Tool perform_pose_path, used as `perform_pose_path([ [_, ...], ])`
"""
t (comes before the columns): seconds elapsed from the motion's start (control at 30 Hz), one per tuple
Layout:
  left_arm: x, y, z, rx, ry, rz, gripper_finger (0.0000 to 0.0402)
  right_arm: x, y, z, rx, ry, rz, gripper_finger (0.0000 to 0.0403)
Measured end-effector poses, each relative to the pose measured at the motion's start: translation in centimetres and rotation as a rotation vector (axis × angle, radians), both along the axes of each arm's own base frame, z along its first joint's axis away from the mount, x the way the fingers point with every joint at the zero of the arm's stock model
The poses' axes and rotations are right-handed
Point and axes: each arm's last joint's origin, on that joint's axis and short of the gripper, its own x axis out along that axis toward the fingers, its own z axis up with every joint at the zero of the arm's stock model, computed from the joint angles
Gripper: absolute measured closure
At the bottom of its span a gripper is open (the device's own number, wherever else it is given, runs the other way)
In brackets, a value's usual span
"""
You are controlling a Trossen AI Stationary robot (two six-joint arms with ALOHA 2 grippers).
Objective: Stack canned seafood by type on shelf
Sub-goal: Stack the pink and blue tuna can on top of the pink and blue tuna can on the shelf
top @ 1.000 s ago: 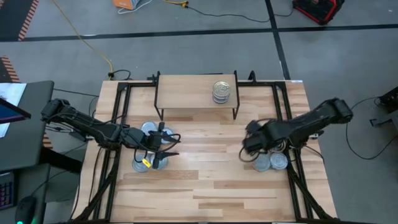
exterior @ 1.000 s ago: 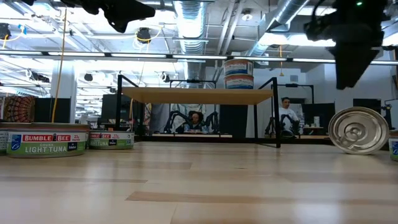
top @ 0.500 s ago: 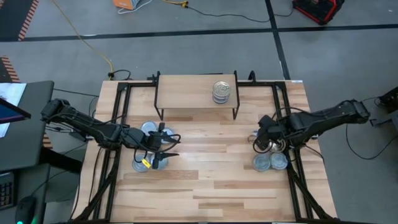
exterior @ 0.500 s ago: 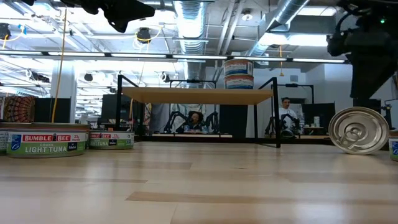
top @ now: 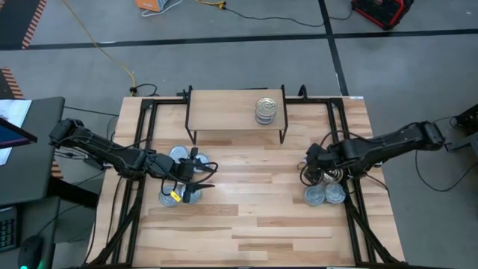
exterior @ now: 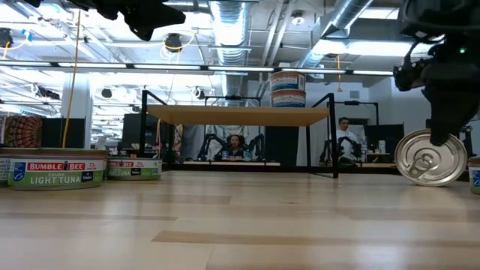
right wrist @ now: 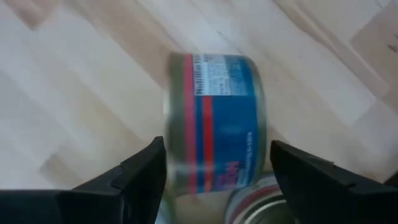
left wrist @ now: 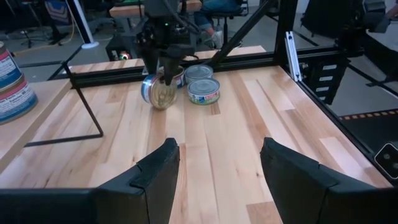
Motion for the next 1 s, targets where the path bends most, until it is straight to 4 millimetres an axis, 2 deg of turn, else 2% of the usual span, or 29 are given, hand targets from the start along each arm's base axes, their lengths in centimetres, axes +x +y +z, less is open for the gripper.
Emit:
perform_pose_path([
  [0.2,0.0,0.0,0.0,0.004,-0.001,0.000,0.0187,0.7,0.0,-0.9,0.023,-0.067,0.027,0.0110],
  [0.43,0.0,0.0,0.0,0.022,-0.001,0.001,0.0187,1.6,0.1,-0.7,0.032,-0.146,0.035,0.0187],
  [0.6,-0.2,0.1,0.2,0.039,-0.012,0.013,0.0187,2.8,0.3,0.1,0.053,-0.276,0.058,0.0187],
  [0.67,-0.4,0.2,0.6,0.060,-0.034,0.030,0.0187,3.6,0.4,1.3,0.062,-0.359,0.082,0.0187],
  [0.8,-0.8,0.5,1.0,0.098,-0.053,0.074,0.0187,5.0,0.1,5.1,0.018,-0.538,0.160,0.0187],
  [1.0,-0.5,0.5,0.8,0.135,-0.044,0.077,0.0187,6.2,-2.7,11.2,-0.141,-0.701,0.164,0.0187],
])
